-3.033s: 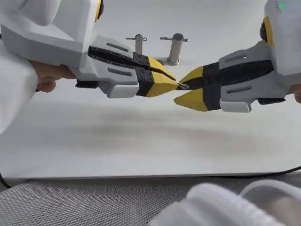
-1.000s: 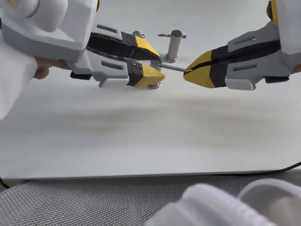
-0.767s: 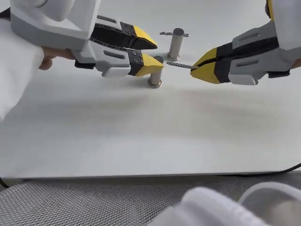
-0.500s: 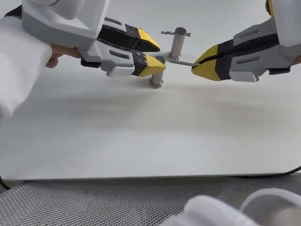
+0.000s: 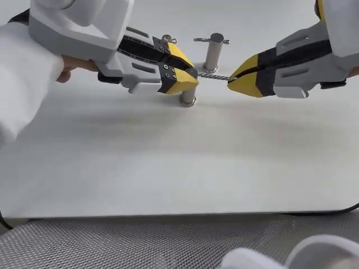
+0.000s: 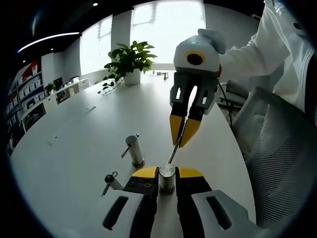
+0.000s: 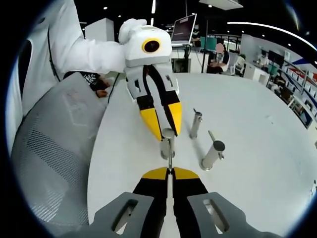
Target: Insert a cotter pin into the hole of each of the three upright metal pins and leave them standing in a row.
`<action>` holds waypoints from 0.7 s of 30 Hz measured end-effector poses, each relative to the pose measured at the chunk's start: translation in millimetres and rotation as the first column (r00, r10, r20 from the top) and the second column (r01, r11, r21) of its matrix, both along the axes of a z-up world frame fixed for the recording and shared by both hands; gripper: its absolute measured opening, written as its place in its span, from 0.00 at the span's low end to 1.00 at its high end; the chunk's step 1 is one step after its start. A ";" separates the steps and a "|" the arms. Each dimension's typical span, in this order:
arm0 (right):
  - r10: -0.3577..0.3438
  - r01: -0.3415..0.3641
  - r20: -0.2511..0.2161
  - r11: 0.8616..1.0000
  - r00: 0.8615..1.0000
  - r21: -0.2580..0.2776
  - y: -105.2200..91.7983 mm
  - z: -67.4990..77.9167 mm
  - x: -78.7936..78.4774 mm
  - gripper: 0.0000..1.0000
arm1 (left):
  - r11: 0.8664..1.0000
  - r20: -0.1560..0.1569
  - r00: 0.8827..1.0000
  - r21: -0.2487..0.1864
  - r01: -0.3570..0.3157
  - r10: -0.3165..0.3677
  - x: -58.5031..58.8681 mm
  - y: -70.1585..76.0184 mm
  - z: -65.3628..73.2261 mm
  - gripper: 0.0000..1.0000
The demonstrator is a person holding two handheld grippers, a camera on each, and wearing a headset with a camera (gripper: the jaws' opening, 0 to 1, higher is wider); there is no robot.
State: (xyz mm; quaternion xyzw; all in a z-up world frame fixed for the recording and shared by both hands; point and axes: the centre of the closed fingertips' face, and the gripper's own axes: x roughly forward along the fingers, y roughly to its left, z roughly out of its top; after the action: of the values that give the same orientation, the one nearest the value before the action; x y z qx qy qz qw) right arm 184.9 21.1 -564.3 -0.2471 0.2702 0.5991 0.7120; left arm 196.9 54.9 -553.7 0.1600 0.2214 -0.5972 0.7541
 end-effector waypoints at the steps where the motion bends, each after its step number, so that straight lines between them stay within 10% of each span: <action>1: 0.003 -0.003 0.000 1.000 1.000 -0.001 0.8 -0.2 0.2 0.00 | 1.000 -0.001 1.000 0.000 0.001 -0.001 0.0 -0.1 0.1 0.11; 21: 0.053 -0.053 0.022 0.999 0.998 0.004 26.0 -7.0 8.2 0.00 | 1.000 -0.010 1.000 -0.005 -0.011 0.011 2.4 -0.4 -0.2 0.11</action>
State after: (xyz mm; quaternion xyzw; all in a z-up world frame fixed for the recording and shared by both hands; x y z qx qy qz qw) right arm 193.1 47.1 -571.3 -0.2591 0.2545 0.6156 0.6994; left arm 199.3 54.6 -553.9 0.1541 0.2246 -0.5943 0.7567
